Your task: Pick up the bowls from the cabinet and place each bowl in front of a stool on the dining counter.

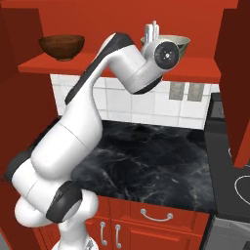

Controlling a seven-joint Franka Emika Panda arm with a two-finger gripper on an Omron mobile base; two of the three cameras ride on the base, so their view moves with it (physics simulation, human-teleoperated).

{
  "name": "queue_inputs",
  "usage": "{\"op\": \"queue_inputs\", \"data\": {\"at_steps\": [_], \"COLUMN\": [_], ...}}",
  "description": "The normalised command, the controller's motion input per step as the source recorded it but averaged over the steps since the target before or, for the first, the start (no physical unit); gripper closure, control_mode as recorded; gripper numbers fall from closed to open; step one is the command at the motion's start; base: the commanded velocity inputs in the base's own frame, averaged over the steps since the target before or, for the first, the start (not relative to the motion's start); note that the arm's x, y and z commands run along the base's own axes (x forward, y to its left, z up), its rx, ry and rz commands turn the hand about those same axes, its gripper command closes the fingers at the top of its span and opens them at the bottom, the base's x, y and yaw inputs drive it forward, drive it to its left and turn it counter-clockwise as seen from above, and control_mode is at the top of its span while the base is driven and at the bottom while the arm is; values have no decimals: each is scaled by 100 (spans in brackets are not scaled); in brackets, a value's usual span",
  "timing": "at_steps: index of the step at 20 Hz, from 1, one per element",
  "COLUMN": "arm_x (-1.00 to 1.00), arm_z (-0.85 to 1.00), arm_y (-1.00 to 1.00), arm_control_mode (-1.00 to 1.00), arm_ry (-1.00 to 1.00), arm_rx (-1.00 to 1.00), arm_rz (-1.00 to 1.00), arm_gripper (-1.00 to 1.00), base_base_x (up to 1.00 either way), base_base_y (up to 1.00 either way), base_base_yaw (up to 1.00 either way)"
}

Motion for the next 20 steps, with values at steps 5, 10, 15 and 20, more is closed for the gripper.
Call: {"op": "queue_inputs", "data": {"at_steps": [5,10,15,20], "arm_x": [25,28,19,24], "arm_z": [27,5,0,-1], "arm_y": [0,-13,-22,-14], "arm_control_mode": [-100,-100,-100,-100], "arm_ry": [1,0,0,0], "arm_rx": [0,0,0,0], "arm_rz": [0,0,0,0], "arm_gripper": [-100,-100,-100,-100], "base_base_x": [0,0,0,0], "base_base_y": [0,0,0,0], "base_base_yaw": [0,0,0,0]}}
